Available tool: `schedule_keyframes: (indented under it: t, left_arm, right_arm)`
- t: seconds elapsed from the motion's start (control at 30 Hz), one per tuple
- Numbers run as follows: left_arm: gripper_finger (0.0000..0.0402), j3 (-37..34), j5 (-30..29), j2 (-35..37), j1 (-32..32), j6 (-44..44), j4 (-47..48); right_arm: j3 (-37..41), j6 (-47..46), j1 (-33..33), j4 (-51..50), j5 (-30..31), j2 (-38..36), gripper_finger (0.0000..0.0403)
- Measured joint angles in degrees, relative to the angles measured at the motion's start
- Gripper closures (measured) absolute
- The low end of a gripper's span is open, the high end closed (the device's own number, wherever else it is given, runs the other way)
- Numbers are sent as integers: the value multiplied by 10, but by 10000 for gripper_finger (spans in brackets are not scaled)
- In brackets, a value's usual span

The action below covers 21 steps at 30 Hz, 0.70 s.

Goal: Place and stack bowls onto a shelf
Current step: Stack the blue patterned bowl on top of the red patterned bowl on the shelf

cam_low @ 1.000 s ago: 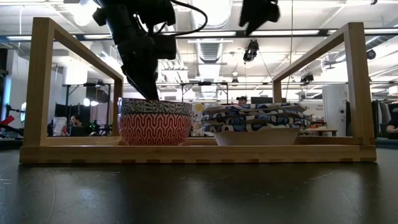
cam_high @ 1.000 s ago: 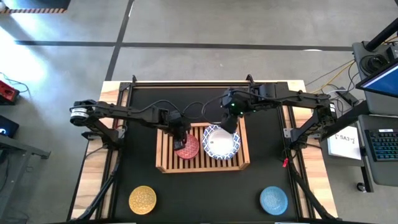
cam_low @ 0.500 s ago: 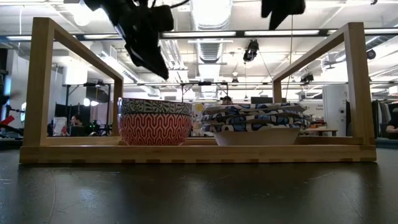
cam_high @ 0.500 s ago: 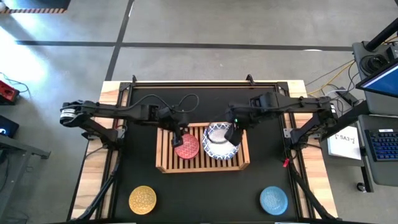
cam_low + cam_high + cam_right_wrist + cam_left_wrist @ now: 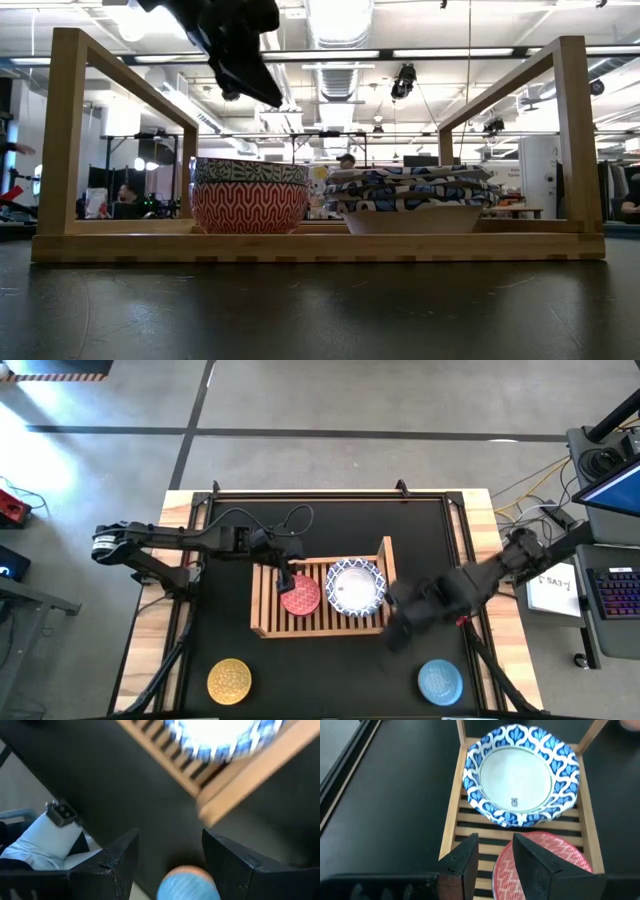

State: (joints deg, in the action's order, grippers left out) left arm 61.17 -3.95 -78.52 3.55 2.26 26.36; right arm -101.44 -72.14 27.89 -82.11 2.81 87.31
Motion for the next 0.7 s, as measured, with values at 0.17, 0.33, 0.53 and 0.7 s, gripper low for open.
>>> schedule_keyframes:
  t: [0.17, 0.33, 0.53, 0.7]
  left_arm:
    - [298, 0, 0, 0, -1, 9, -15]
    - [298, 0, 29, 5, -1, 12, -47]
    - [298, 16, 44, 10, -8, 7, -45]
    - [298, 29, 51, 15, -19, 4, -39]
  right_arm:
    - [8, -129, 81, 0, 1, 31, 197]
    - [9, -260, 137, 2, -44, 79, 197]
    - [9, -350, 180, 44, -81, 138, 197]
    - [9, -375, 189, 76, -112, 185, 197]
